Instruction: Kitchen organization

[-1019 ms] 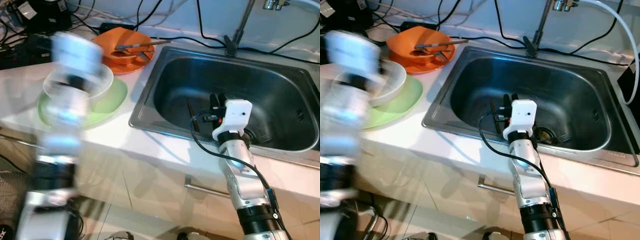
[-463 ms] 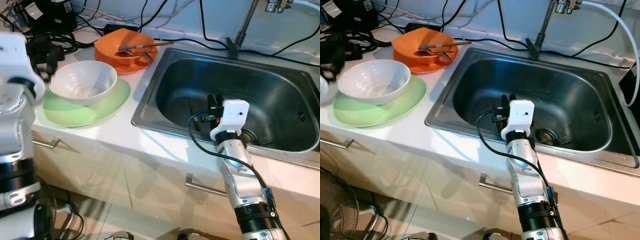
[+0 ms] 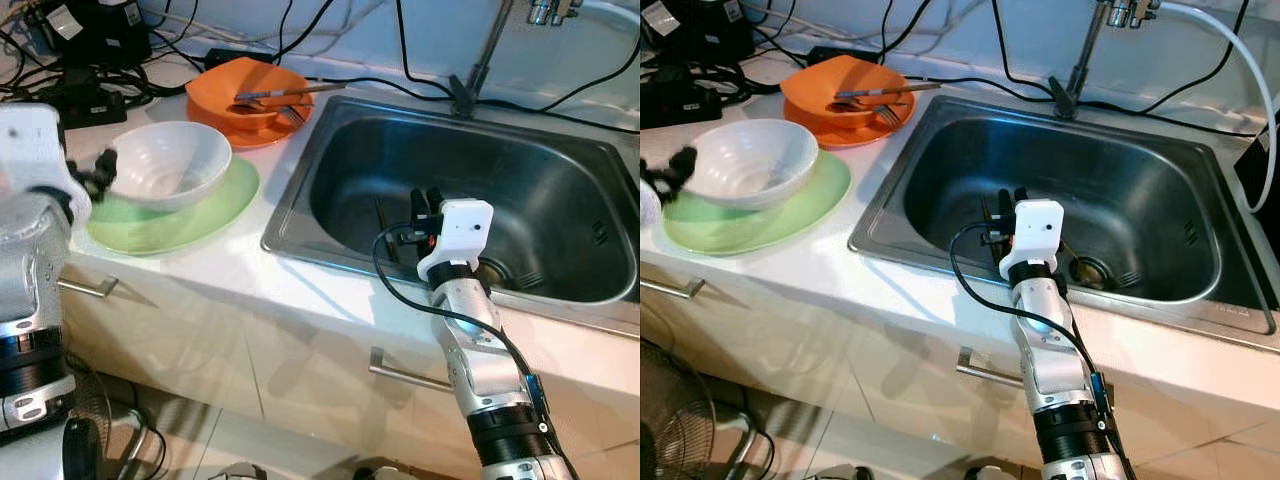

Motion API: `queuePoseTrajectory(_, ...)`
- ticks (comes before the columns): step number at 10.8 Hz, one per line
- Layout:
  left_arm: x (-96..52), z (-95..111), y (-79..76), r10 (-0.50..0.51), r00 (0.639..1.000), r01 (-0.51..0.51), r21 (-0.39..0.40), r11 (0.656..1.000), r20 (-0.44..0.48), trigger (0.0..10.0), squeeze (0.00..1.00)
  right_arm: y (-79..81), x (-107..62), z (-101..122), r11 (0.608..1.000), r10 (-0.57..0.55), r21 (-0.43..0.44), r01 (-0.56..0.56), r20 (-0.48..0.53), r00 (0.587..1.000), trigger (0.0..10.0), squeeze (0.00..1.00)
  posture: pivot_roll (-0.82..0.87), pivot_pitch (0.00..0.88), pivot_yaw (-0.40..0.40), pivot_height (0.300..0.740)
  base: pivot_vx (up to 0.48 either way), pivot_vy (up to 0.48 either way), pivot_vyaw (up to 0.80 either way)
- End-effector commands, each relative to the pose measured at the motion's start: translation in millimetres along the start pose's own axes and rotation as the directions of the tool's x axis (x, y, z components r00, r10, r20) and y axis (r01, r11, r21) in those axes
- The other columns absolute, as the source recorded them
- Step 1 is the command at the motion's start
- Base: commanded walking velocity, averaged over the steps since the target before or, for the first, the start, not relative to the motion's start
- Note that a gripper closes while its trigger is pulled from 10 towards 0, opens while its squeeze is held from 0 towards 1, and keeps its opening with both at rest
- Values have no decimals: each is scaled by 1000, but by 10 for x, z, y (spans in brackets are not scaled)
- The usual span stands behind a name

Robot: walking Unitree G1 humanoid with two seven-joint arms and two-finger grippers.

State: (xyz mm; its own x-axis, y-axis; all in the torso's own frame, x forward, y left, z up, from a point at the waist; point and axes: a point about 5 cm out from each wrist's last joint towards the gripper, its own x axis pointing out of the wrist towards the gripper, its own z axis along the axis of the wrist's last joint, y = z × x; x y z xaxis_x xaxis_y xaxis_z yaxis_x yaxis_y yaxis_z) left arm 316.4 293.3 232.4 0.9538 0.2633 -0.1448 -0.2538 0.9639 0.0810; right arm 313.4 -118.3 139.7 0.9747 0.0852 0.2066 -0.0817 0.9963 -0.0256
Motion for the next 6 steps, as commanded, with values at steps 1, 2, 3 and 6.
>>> queuePoseTrajectory(1,-3,-67,-2,7,999,-8,-29,1000,-42,10000,0,28,-14,-72,1000,13,0,-13,-33,999,10000,0,79,47,-21,740,0,0,0)
queuePoseTrajectory(2,1,-120,-31,3,998,-7,-52,999,-65,10000,0,28,-14,-72,1000,14,0,-14,-34,999,10000,0,78,49,-22,740,0,0,0)
queuePoseTrajectory(3,4,-140,-60,-8,998,3,-69,998,-70,10000,0,26,-12,-72,1000,14,0,-14,-34,999,10000,0,77,51,-23,740,0,0,0)
queuePoseTrajectory(6,-8,-198,-264,-99,993,82,-224,971,-65,0,0,9,-6,-64,1000,12,-7,-12,-33,999,10000,0,70,61,-27,740,0,0,0)
